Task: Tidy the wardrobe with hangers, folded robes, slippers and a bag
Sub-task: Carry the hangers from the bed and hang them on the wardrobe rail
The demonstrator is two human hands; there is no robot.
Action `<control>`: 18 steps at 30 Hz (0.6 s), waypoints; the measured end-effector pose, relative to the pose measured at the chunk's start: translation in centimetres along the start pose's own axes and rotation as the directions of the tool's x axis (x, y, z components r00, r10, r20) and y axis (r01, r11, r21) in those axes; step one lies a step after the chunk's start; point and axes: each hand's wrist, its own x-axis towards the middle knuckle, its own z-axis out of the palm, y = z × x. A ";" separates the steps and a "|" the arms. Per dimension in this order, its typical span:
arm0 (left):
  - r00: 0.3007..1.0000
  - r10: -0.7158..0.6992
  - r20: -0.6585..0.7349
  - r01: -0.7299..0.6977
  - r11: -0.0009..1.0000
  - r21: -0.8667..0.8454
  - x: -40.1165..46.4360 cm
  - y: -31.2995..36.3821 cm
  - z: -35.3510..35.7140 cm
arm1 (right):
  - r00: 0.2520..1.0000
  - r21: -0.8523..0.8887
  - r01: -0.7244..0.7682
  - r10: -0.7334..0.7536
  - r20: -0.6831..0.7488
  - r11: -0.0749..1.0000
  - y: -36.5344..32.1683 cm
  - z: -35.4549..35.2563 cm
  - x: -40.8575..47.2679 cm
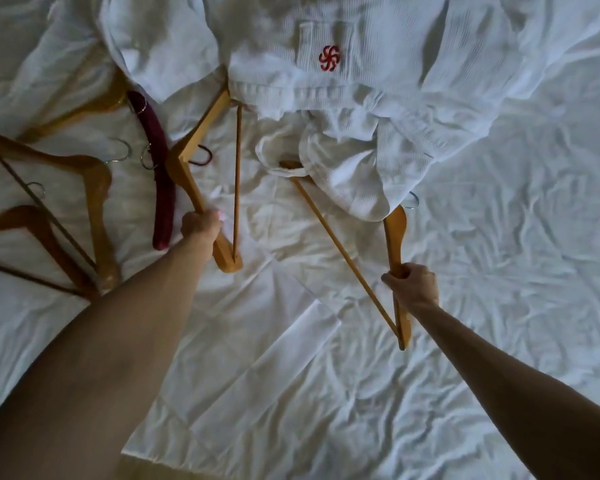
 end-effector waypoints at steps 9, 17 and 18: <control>0.996 0.047 0.081 -0.012 0.920 -0.391 -11.4 0.5 -3.8 | 0.999 0.418 0.039 -0.047 0.008 0.908 -3.0 -5.0 -13.4; 0.962 0.157 0.223 -0.011 0.838 -0.545 -27.2 -1.0 -9.1 | 0.957 0.547 0.125 -0.245 0.153 0.828 -5.4 -11.0 -24.1; 0.948 0.181 0.260 -0.009 0.835 -0.550 -29.1 -1.2 -10.0 | 0.948 0.563 0.136 -0.272 0.164 0.815 -5.5 -11.5 -25.4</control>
